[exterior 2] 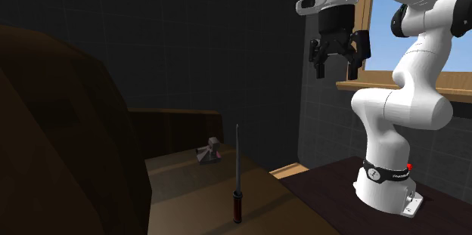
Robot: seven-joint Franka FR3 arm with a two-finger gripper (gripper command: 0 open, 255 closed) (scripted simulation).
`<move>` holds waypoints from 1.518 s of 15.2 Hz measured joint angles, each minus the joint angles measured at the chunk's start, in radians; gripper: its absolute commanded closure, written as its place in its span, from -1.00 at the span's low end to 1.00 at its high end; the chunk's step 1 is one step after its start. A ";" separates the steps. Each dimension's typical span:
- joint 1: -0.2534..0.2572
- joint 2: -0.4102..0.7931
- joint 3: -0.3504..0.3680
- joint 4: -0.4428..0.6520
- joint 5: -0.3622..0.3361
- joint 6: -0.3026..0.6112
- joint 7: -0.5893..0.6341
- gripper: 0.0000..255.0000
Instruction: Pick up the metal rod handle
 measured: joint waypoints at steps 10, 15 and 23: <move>-0.036 0.020 0.013 -0.257 -0.061 0.399 0.039 -1.00; -0.073 0.115 0.019 -0.347 -0.113 0.667 0.076 -1.00; -0.185 0.388 0.060 -0.410 -0.261 1.133 0.208 -1.00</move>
